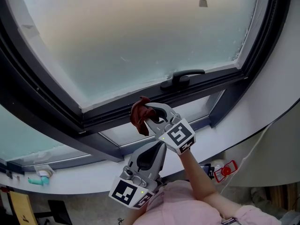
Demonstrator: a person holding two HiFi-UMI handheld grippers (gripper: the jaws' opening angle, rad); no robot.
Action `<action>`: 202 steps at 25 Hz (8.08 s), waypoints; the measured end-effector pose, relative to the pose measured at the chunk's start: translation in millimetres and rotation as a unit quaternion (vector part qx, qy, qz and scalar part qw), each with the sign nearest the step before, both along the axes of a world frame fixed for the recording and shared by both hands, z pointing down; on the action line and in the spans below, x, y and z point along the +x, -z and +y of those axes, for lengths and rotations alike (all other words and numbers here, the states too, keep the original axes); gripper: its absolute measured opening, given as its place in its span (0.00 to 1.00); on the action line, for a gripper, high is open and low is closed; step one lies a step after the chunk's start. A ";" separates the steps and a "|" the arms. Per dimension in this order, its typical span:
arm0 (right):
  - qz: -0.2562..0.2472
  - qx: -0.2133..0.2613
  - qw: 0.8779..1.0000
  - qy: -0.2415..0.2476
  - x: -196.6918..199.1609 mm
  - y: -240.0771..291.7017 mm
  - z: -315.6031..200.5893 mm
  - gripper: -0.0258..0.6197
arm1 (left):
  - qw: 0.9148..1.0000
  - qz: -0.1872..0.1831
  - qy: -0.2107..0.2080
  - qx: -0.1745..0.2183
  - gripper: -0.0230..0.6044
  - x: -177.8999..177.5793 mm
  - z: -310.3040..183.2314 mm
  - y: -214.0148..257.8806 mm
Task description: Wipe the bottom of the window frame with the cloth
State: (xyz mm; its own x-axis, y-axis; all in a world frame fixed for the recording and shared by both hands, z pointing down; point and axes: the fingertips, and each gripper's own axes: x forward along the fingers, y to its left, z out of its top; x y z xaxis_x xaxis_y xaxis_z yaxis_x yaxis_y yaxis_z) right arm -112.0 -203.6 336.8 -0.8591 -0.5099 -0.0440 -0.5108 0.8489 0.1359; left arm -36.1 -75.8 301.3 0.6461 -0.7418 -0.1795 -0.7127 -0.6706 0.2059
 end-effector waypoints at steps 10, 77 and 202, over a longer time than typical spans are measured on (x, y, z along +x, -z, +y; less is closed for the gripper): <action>-0.003 0.000 1.000 -0.003 10.3 0.2 -3.8 0.13 | 1.000 -0.001 -0.008 0.001 0.04 9.8 -3.4 -0.3; 0.021 0.025 0.990 -0.134 107.9 -3.0 -40.6 0.13 | 0.998 -0.044 -0.033 -0.008 0.04 55.3 -54.2 -13.4; -0.058 -0.100 0.993 -0.040 -169.9 -62.5 46.3 0.12 | 0.987 -0.036 0.128 -0.087 0.04 -178.7 59.7 -74.8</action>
State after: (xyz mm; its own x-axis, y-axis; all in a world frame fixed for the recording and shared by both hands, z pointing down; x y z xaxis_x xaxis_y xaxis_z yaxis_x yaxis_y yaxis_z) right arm -281.9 -157.3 399.3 -0.8106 -0.5848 -0.0307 -0.5801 0.8090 -0.0947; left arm -214.8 -16.0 376.2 0.4402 -0.8979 0.0041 -0.8708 -0.4259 0.2455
